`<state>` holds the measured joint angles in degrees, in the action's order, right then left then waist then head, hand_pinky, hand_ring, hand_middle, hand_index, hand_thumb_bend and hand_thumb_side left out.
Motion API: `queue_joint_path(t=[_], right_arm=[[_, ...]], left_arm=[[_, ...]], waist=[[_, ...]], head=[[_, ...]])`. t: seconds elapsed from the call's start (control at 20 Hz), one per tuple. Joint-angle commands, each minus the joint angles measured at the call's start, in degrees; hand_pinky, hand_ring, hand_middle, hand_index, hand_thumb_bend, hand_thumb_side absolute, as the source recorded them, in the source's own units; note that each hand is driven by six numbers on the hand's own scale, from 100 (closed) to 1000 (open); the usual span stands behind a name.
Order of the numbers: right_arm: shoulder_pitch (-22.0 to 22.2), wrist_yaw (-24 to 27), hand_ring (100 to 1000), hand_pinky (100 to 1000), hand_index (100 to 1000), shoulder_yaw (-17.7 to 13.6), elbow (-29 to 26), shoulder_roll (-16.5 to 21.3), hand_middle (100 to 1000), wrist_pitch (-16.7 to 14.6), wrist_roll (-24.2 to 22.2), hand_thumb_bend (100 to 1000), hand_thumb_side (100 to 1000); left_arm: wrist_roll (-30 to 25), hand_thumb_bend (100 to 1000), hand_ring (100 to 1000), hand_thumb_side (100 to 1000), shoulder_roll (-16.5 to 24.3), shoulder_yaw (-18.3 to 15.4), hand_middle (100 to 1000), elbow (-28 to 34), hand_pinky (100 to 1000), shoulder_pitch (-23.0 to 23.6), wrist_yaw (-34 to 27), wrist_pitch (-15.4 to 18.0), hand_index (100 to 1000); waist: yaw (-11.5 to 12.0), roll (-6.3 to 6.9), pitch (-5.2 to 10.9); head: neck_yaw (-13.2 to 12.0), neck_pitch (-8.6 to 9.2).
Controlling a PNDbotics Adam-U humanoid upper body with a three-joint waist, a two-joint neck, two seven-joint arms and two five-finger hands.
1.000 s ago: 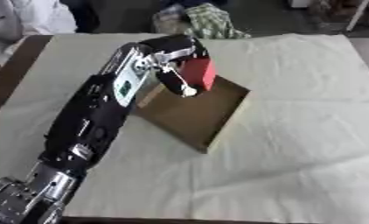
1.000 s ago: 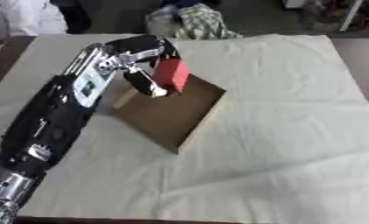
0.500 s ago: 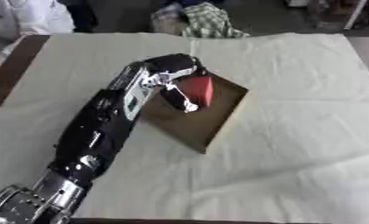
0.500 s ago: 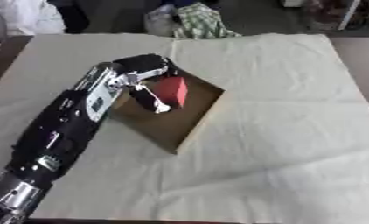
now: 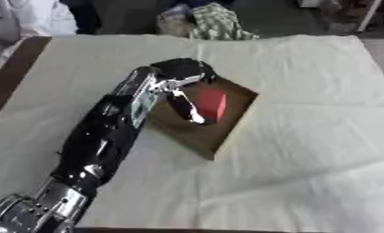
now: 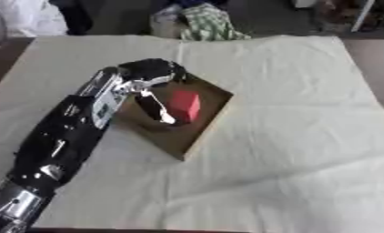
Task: Pick up objects on the table and place them in the box.
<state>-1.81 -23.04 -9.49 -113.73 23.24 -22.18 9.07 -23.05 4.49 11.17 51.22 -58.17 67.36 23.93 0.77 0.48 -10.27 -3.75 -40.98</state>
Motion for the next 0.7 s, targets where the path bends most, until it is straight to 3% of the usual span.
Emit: queue_joint_path(t=[0.05, 0.15, 0.4, 0.7], right_arm=[[-0.28, 0.36, 771, 860, 781, -0.42, -0.86, 0.64, 828, 0.05, -0.11, 100, 822], [-0.25, 0.37, 771, 860, 781, -0.42, -0.86, 0.62, 828, 0.06, -0.14, 100, 822], [-0.06, 0.39, 772, 861, 782, -0.48, -0.86, 0.67, 829, 0.01, -0.17, 100, 820], [0.29, 0.31, 774, 861, 782, -0.69, -0.86, 0.87, 829, -0.07, -0.02, 100, 819]], left_arm=[[-0.08, 716, 813, 467, 0.41, -0.49, 792, 0.46, 704, -0.97, 1.19, 0.46, 906], [-0.10, 716, 815, 497, 0.43, -0.73, 794, 0.57, 704, -1.02, 1.25, 0.47, 908], [0.67, 549, 795, 452, 0.66, -1.08, 763, 2.32, 676, -0.95, -0.75, 0.08, 885], [0.25, 453, 769, 392, 2.11, -1.37, 742, 11.01, 645, -0.87, -7.37, -2.16, 875]], waist=[[0.07, -0.27, 0.93], [0.15, -0.28, 0.97], [0.32, -0.45, 1.18], [0.62, -0.52, 1.54]], head=[[0.33, 0.23], [0.46, 0.14], [0.66, 0.01], [0.93, -0.24]])
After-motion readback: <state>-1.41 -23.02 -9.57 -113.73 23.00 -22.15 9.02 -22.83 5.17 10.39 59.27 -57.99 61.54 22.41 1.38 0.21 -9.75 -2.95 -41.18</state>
